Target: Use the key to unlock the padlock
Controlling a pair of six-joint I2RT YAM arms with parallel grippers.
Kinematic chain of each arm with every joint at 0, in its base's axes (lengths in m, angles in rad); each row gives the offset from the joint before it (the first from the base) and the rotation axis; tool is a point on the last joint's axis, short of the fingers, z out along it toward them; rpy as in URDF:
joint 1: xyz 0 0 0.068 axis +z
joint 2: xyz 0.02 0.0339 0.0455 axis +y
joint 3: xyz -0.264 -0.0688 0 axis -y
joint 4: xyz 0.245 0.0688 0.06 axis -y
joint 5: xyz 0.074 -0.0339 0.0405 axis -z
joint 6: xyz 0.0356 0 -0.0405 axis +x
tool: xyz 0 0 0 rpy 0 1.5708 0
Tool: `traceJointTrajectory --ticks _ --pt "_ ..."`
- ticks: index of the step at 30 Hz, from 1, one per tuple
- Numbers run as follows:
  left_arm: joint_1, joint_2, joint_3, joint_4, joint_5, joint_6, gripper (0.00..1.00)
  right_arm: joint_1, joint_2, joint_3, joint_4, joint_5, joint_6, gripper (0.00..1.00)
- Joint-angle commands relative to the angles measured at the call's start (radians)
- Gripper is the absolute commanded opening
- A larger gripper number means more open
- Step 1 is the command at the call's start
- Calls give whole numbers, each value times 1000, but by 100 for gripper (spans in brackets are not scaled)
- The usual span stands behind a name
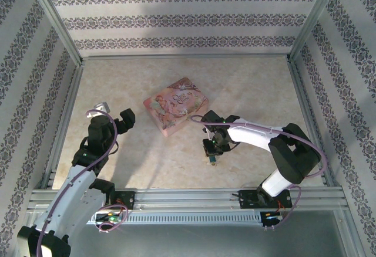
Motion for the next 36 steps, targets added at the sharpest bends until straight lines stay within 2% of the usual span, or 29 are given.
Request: traceJointTrajectory --ticks 1,9,15,22,28,36 --pt "-12 -14 -8 1 6 -8 99 9 -26 15 -11 8 -8 16" --pt "-11 -14 -2 16 4 2 99 -3 -145 21 -37 34 -25 30" --pt "-11 -17 6 28 -3 23 99 -52 -275 28 -47 61 -60 37" --pt "-11 -17 -15 86 -52 39 99 -212 -510 -8 30 65 -138 46" --pt "-10 -18 -11 95 -74 59 99 -345 -684 -70 206 89 -172 66" --pt "-10 -41 0 67 -113 96 99 -525 -772 -153 372 61 -224 89"
